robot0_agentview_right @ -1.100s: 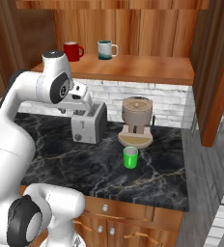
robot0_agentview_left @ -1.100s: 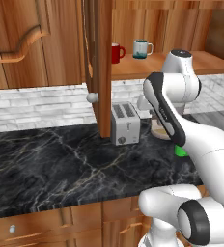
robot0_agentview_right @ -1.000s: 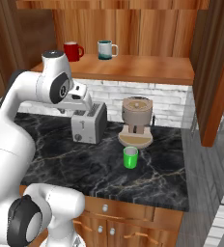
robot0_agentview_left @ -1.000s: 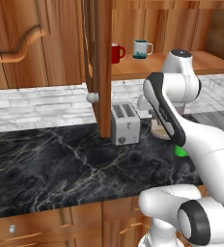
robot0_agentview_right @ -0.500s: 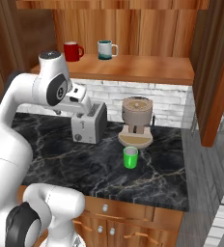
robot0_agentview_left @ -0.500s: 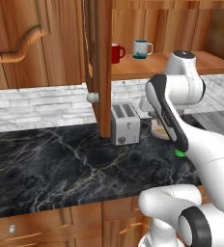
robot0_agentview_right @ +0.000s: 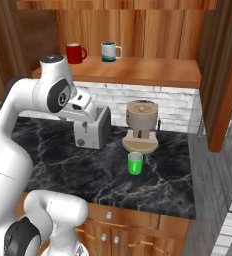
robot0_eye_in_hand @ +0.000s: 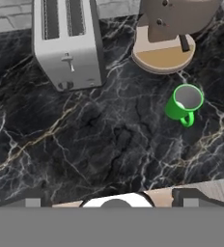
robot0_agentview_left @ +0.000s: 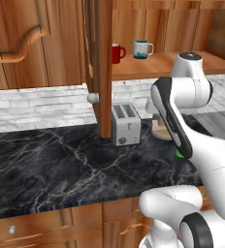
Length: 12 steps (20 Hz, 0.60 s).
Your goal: Pick the mug on the counter and place it in the cabinet with the handle facing the right, like the mugs already inside.
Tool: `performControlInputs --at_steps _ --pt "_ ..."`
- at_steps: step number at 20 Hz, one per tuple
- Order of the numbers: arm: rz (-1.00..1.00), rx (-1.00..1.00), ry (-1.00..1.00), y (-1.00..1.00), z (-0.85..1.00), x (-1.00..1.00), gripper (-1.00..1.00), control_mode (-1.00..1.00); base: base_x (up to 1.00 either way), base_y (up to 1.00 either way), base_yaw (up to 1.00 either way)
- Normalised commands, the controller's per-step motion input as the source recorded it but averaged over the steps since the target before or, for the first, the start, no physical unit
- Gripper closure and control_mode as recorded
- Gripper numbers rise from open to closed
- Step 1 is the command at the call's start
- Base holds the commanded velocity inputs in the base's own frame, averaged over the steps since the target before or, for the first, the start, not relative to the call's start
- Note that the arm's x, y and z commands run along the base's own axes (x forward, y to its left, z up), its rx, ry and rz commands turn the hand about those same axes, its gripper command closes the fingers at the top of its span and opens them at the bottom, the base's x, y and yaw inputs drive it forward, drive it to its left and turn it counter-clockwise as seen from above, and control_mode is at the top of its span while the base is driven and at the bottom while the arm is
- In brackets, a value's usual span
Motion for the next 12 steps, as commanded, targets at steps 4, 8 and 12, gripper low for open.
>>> performControlInputs --at_steps 4,8,12 --pt "-0.04 0.0 0.01 -0.21 -0.11 -0.18 -1.0 -1.0 0.0 0.0 0.0" --pt "0.0 0.0 0.0 -0.2 -0.12 -0.17 -1.0 -1.0 0.0 0.0 0.0" --pt "0.01 0.0 0.01 -0.22 -0.14 -0.19 -1.0 -1.0 0.0 0.0 0.0"
